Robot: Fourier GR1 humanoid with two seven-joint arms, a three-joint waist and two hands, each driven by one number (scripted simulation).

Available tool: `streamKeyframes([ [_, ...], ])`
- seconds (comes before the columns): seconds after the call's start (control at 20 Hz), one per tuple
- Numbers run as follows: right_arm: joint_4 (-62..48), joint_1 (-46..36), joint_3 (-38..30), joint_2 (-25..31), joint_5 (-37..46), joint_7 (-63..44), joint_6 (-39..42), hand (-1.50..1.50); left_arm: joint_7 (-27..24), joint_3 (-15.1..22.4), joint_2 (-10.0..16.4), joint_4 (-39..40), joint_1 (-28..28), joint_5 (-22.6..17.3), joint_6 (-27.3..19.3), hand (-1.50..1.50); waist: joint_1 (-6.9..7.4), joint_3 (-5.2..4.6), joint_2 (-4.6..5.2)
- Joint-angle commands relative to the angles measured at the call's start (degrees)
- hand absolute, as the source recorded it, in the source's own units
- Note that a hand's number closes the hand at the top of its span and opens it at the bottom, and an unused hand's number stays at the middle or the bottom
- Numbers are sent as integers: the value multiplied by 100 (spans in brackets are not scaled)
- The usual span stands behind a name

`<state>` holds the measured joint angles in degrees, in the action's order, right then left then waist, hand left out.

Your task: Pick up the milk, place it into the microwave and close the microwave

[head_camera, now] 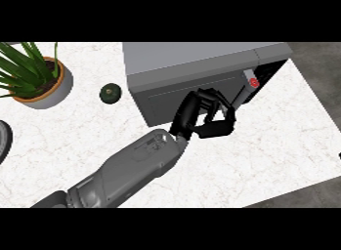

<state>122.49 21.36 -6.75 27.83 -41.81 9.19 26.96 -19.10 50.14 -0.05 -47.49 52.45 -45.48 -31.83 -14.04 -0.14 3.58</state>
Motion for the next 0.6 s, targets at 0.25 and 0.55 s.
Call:
streamKeyframes([
  [0.25,114,-149,31,135,-187,-110,84,-150,-568,-433,4,562,303,-372,-293,150,2,-7,93],
  [0.55,234,-173,115,228,-397,-175,230,-150,-759,-422,4,623,418,-573,-362,150,-31,-4,104],
])
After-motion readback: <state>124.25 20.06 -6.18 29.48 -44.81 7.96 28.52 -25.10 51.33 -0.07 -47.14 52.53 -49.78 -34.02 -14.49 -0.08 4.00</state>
